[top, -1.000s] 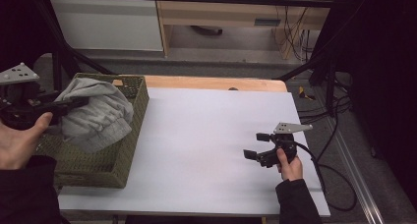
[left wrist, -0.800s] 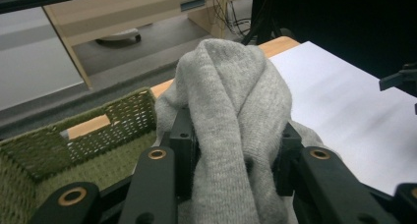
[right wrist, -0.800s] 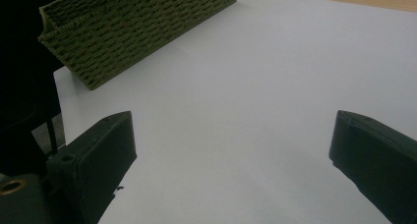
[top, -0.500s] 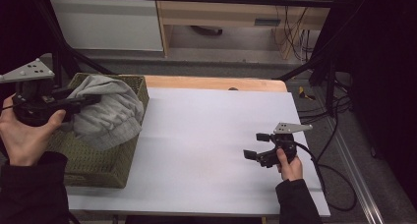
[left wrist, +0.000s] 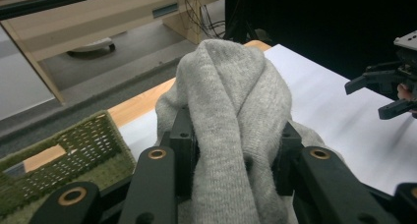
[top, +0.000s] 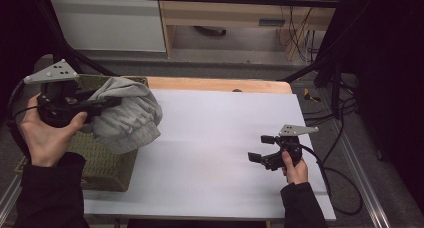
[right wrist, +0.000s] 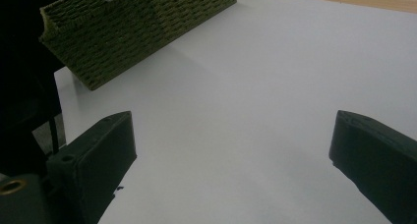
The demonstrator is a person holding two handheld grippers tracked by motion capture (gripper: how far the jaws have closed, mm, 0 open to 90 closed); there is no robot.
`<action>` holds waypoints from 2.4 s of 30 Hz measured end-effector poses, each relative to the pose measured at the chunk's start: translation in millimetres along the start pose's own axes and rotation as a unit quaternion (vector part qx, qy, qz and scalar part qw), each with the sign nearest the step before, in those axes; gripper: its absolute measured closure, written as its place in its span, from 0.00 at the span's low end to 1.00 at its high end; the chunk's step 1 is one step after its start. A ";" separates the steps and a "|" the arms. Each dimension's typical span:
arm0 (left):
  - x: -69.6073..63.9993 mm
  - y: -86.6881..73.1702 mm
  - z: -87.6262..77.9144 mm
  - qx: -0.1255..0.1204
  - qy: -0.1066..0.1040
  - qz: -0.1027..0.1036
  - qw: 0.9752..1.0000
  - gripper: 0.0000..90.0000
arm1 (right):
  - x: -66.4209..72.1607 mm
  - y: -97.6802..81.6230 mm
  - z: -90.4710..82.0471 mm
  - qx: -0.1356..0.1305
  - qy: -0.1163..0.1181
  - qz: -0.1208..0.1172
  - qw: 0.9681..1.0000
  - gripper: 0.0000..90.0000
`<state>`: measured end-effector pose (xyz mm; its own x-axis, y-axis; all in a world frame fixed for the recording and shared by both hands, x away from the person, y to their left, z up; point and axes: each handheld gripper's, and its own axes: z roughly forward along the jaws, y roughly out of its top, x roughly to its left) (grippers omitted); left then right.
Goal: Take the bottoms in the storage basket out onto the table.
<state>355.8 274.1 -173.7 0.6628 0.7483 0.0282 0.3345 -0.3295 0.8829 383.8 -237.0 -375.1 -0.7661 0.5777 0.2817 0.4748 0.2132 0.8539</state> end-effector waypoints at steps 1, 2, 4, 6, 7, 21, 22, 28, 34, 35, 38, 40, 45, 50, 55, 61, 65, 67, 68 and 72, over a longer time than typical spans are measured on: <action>-1.4 0.2 1.9 0.000 -0.002 -0.001 1.000 0.71 | 0.1 0.0 0.0 0.000 0.001 0.001 1.000 0.04; -2.9 0.4 3.9 0.000 -0.004 -0.001 1.000 0.71 | 0.1 -0.1 0.1 0.001 0.001 0.001 1.000 0.04; -5.0 1.0 7.6 0.001 -0.007 0.002 1.000 0.71 | 0.1 -0.1 0.2 0.001 0.000 0.001 1.000 0.04; -7.1 1.5 11.1 0.000 -0.012 0.003 1.000 0.71 | 0.0 -0.1 0.1 0.001 0.000 0.001 1.000 0.04; -8.1 2.0 12.5 0.001 -0.014 0.005 1.000 0.71 | 0.0 -0.1 0.2 0.001 -0.001 0.001 1.000 0.04; -23.8 10.5 35.7 0.006 -0.033 0.011 0.999 0.71 | 0.1 -0.2 0.3 0.002 0.001 0.000 1.000 0.04; -24.8 10.9 37.5 0.007 -0.035 0.012 0.999 0.71 | 0.2 -0.1 0.1 0.002 0.001 0.001 1.000 0.04; -30.4 11.6 46.7 0.011 -0.042 0.012 0.999 0.71 | 0.1 -0.2 0.3 0.002 0.001 0.000 1.000 0.04; -34.6 10.8 57.5 0.016 -0.050 0.011 0.999 0.71 | 0.2 -0.2 0.2 0.002 0.001 0.000 1.000 0.04; -35.5 10.6 59.5 0.017 -0.051 0.011 0.998 0.71 | 0.2 -0.2 0.1 0.002 0.001 0.000 1.000 0.04; -38.2 9.8 65.4 0.021 -0.055 0.013 0.998 0.71 | 0.2 -0.2 0.2 0.002 0.001 0.001 1.000 0.04; -39.8 8.9 69.4 0.024 -0.058 0.013 0.998 0.71 | 0.2 -0.2 0.1 0.002 0.001 0.000 1.000 0.04; -43.3 6.9 78.9 0.029 -0.063 0.013 0.998 0.71 | 0.2 -0.2 0.1 0.002 0.001 0.000 1.000 0.04; -48.4 5.5 88.1 0.036 -0.068 0.017 0.997 0.71 | 0.1 -0.2 0.1 0.003 0.002 -0.001 1.000 0.04; -50.9 3.1 95.8 0.037 -0.073 0.014 0.997 0.71 | 0.2 -0.2 0.1 0.002 0.001 0.000 1.000 0.04; -55.6 -1.5 106.0 0.043 -0.082 0.015 0.996 0.71 | 0.1 -0.2 -0.1 0.003 0.001 0.000 1.000 0.04; -57.8 -4.8 111.8 0.045 -0.086 0.014 0.995 0.71 | 0.0 -0.2 -0.1 0.003 0.001 0.000 1.000 0.04; -58.7 -6.1 114.4 0.047 -0.088 0.014 0.995 0.71 | 0.1 -0.2 0.0 0.003 0.001 0.000 1.000 0.04; -59.0 -6.5 115.2 0.047 -0.088 0.014 0.995 0.71 | 0.0 -0.3 0.1 0.003 0.001 -0.001 1.000 0.04; -60.9 -8.8 119.7 0.048 -0.091 0.012 0.995 0.71 | 0.1 -0.3 0.2 0.003 0.001 -0.001 1.000 0.04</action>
<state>392.7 162.6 -239.3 0.7789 0.6256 -0.0436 0.3729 -0.4061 0.8343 383.7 -236.9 -375.4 -0.7681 0.5753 0.2813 0.4761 0.2193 0.8516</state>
